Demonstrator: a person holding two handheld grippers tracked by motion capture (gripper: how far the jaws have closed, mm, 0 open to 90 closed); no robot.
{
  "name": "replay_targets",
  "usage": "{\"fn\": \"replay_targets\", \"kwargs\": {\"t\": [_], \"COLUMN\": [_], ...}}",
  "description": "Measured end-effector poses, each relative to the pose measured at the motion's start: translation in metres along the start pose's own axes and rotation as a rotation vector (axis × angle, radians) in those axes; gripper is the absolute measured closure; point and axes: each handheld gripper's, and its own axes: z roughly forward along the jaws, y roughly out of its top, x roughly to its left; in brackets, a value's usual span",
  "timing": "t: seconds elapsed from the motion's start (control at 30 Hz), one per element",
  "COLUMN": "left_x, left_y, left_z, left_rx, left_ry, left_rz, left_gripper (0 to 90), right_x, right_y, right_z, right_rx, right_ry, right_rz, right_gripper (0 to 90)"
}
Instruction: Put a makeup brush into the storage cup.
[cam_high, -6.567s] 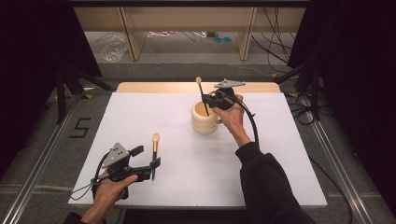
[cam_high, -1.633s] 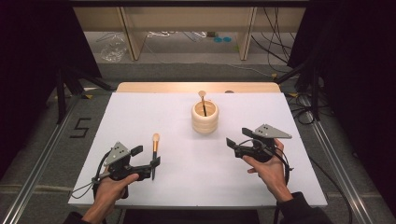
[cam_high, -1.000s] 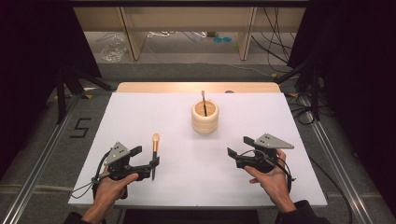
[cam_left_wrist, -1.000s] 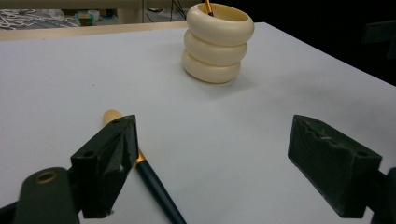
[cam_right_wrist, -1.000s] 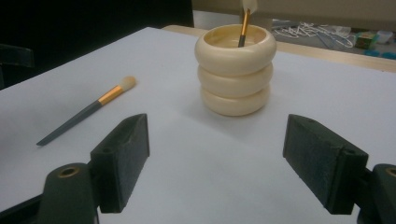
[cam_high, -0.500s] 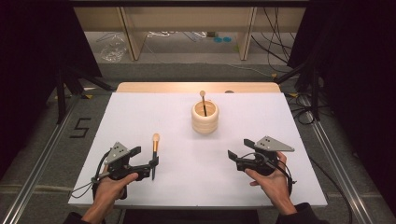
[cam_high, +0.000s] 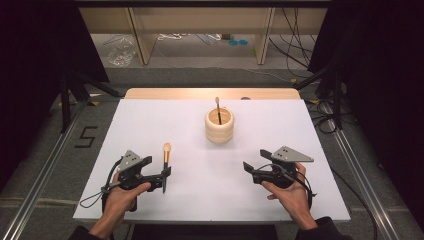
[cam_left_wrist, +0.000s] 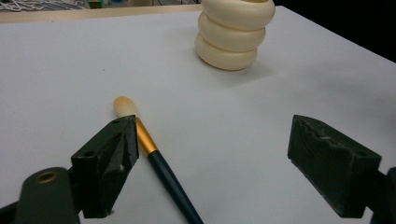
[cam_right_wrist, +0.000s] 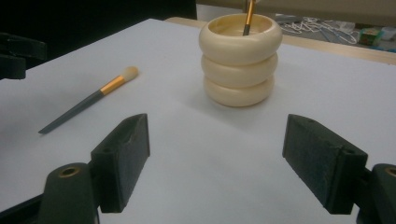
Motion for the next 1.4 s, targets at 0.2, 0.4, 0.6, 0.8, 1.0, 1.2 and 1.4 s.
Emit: {"fn": "replay_targets", "kwargs": {"t": [0.2,0.4,0.6,0.8,1.0,1.2,1.4], "left_x": [0.005,0.015,0.024,0.029,0.03,0.032,0.033], "left_y": [0.004,0.008,0.017,0.022,0.022,0.023,0.024], "left_z": [0.009,0.018,0.027,0.036,0.044,0.052,0.06], "left_rx": [0.052,0.153,0.239,0.319,0.348,0.377,0.427], "left_ry": [0.018,0.037,0.078,0.071,0.058,0.074,0.069], "left_rz": [0.023,0.034,0.098,0.119,0.115,0.116,0.135], "left_gripper": [18.3,20.4,23.6,25.8,27.9,29.8,33.6], "right_x": [-0.001,0.001,0.001,0.003,0.003,0.004,0.005], "right_y": [0.0,0.0,-0.001,-0.001,-0.001,-0.001,-0.001], "right_z": [0.0,0.003,0.005,0.005,0.006,0.008,0.009], "right_rx": [0.004,0.006,0.004,0.031,0.033,0.041,0.055], "right_ry": [0.004,0.017,0.024,0.034,0.032,0.051,0.058], "right_rz": [0.001,-0.017,-0.016,-0.001,-0.014,0.004,-0.003], "right_gripper": [24.4,24.8,25.2,25.3,25.3,25.3,25.4]}}
